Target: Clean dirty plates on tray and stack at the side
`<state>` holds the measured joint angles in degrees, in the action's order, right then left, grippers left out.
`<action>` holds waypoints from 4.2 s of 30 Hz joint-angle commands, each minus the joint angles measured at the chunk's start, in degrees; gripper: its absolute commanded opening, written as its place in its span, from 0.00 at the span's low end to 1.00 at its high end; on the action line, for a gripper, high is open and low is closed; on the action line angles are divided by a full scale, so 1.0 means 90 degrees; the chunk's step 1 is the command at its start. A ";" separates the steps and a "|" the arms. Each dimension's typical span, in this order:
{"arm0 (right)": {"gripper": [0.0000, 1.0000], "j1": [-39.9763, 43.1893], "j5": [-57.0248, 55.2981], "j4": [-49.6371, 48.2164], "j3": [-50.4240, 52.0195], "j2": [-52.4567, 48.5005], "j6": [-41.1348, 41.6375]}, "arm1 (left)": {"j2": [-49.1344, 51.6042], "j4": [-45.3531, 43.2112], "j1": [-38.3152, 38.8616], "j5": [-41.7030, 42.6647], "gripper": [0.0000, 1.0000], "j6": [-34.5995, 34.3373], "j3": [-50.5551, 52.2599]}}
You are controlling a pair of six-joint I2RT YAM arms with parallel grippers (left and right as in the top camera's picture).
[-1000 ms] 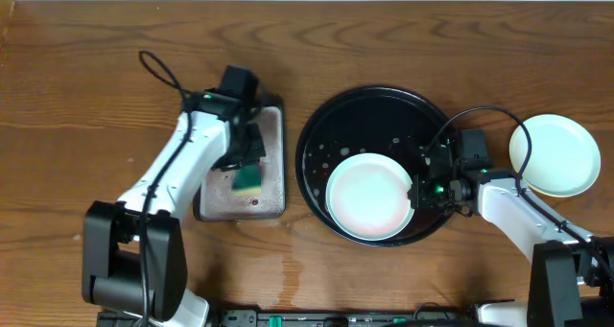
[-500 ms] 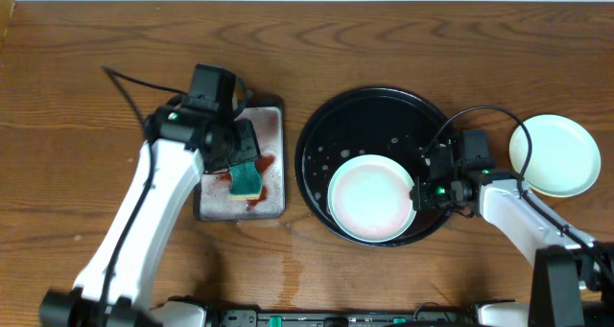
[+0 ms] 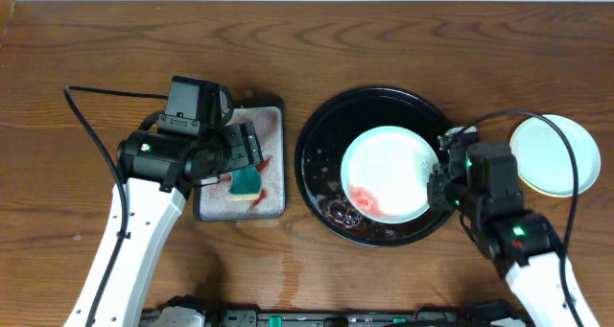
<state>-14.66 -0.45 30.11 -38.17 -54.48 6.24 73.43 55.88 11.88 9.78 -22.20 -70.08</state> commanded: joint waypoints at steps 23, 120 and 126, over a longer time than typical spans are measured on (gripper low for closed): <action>0.01 -0.3232 -0.4651 -0.0753 -0.0036 0.0469 -0.1421 | 0.0005 0.0024 0.0007 0.0007 0.82 0.0061 -0.0107; 0.01 -0.5134 -0.7276 -0.1766 -0.0032 0.0415 -0.3050 | 0.0005 0.0024 0.0007 0.0007 0.83 0.0061 -0.0107; 0.01 -0.4214 -0.5503 -0.1054 -0.0032 0.0153 -0.0772 | 0.0005 0.0024 0.0007 0.0007 0.83 0.0061 -0.0107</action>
<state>-56.73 -60.71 18.94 -38.20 -52.14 -15.57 73.43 55.94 11.88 10.00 -22.20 -70.08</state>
